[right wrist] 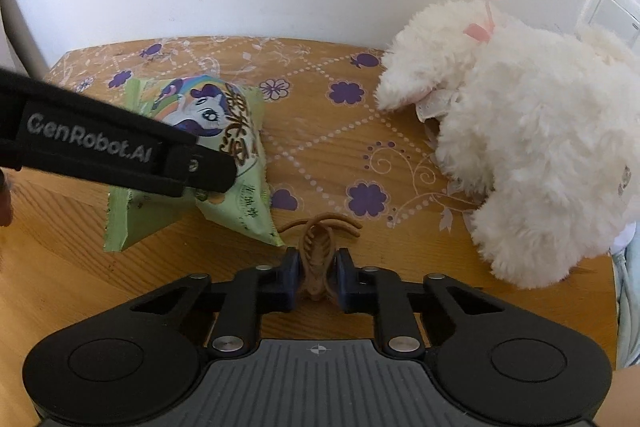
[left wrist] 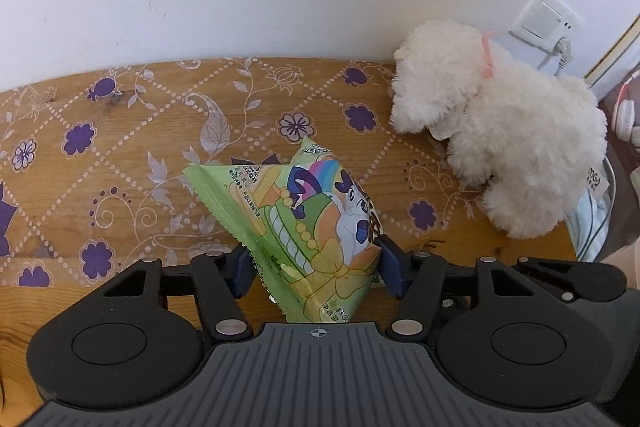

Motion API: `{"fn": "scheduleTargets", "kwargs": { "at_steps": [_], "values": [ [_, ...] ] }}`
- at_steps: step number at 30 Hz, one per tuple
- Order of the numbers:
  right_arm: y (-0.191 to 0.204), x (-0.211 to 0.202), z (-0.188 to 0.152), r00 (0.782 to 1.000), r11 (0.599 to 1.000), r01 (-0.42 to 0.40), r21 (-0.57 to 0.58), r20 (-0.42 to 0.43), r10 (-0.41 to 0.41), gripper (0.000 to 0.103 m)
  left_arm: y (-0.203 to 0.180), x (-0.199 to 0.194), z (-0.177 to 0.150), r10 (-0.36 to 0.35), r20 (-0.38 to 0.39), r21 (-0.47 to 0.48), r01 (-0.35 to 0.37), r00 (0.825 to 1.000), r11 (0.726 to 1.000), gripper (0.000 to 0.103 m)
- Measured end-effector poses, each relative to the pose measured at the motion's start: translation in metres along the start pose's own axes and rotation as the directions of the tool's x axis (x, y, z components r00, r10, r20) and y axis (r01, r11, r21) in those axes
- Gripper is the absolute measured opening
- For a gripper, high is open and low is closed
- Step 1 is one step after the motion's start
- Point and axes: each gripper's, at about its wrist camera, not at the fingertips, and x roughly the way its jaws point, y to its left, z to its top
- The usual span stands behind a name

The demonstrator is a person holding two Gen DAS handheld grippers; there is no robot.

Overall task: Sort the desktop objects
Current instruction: 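Grasp the green snack bag with the left tool while the right tool grasps the brown hair clip, then carry the snack bag and hair clip into the basket and open both tools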

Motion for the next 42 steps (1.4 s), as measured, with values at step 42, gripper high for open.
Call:
{"fn": "scheduleTargets", "kwargs": {
  "at_steps": [42],
  "values": [
    [-0.075, -0.239, -0.067, 0.973, 0.974, 0.049, 0.221, 0.210, -0.096, 0.017, -0.165, -0.153, -0.028, -0.118, 0.164, 0.353, 0.053, 0.979, 0.934, 0.056]
  ]
}}
